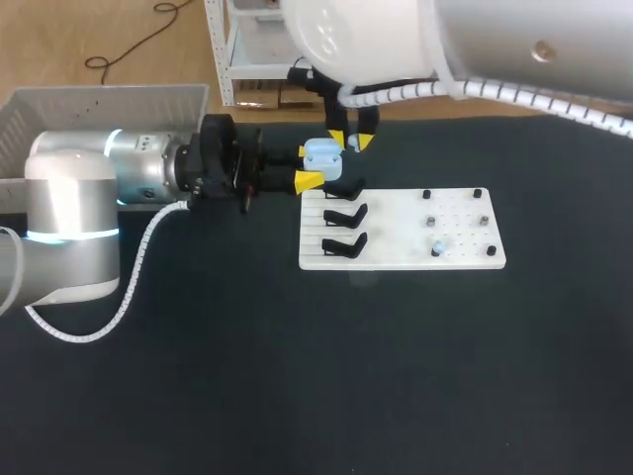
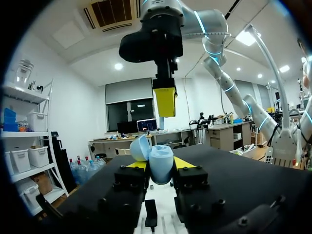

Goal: Pick up each earbud case from the left stands, insert the matching earbuds, close the lid, and place the case in the box.

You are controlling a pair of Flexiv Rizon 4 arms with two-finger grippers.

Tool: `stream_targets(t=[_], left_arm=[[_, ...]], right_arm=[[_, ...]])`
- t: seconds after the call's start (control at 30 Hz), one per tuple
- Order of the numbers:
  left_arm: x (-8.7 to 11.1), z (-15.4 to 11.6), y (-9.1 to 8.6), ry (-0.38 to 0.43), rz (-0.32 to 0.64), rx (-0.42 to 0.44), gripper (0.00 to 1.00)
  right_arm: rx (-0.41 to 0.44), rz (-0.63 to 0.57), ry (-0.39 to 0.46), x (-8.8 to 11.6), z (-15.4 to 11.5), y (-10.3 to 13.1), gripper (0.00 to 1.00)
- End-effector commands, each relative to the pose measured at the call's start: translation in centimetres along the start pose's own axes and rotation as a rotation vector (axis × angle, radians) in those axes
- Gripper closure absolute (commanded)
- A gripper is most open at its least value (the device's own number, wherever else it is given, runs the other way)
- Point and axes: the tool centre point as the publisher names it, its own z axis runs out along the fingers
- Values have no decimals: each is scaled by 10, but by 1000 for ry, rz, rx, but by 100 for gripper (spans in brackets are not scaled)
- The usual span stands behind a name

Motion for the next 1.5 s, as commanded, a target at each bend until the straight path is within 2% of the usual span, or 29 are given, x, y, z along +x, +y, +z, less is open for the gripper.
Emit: stream_targets(t=[0.03,0.3,0.63,1.5], left_arm=[[1,1,-1,-1,3,-4,100],[1,1,-1,-1,3,-4,100],[1,1,-1,-1,3,-4,100],[1,1,-1,-1,3,-4,100]], right_arm=[[37,64,11,1,-2,14,100],[47,157,29,3,-1,24,100],[73,159,35,2,7,38,100],[84,179,57,0,13,38,100]])
